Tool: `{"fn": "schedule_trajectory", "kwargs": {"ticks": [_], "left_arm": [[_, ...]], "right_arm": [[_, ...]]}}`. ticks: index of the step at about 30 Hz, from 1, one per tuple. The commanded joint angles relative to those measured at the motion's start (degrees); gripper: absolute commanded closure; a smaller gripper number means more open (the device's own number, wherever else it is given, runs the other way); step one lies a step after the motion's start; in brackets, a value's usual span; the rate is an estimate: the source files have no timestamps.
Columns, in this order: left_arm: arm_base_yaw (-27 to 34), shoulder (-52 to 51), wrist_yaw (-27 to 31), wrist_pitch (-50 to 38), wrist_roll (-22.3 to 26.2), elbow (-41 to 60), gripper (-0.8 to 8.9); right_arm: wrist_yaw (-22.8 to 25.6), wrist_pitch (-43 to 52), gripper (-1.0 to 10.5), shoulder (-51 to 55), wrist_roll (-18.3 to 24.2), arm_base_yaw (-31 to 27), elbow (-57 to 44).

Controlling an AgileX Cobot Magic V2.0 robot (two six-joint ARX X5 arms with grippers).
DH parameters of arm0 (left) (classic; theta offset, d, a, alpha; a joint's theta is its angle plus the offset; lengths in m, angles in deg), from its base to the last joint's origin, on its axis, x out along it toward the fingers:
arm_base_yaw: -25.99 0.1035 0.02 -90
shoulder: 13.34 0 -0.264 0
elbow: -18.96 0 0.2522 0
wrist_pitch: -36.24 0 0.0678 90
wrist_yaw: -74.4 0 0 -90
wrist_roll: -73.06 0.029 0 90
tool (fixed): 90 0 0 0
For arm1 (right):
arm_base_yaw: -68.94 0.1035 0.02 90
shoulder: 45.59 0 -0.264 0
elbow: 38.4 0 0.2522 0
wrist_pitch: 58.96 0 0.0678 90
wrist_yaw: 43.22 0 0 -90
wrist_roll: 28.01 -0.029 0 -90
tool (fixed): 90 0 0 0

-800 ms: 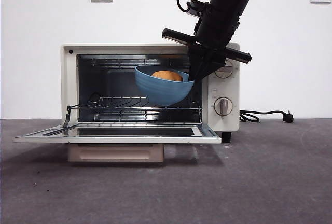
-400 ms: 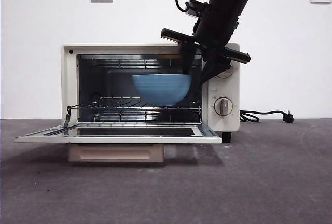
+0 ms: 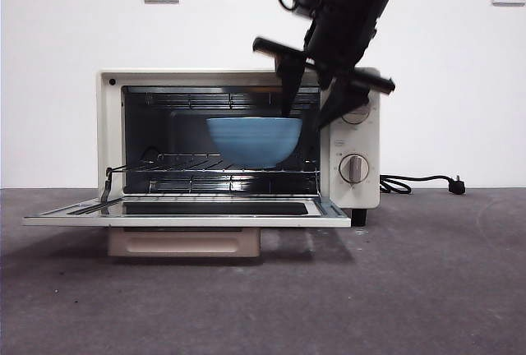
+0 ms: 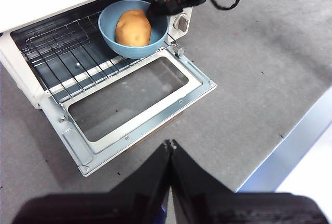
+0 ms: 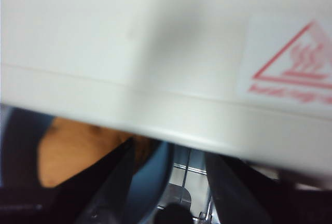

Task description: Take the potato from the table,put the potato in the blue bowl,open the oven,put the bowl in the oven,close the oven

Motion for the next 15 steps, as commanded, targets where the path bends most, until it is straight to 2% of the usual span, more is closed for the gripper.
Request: {"fn": "schedule_trajectory", "kwargs": {"ticks": [1,7,9,13,15], "left_arm": [[-0.07,-0.09,-0.04,-0.26,0.72,0.24,8.21],[-0.04,0.63,-0.02,-0.76,0.72,0.26,8.21],[-0.04,1.18,-0.02,-1.25,1.18,0.26,8.22],[0.74,2.6,0.02,-4.0,1.7,0.42,8.22],[1.92,3.52,-0.02,-5.86,1.66,0.68,8.22]], "right_arm": [[0.02,-0.7,7.2,3.23,-0.26,0.02,0.11],[-0.04,-7.56,7.2,8.74,0.26,0.02,0.11],[-0.59,-10.82,7.3,10.93,1.7,0.11,0.11],[-5.27,-17.51,7.3,15.93,5.51,0.61,0.11],[-6.12,-20.9,7.3,18.75,7.54,0.81,0.11]]}}
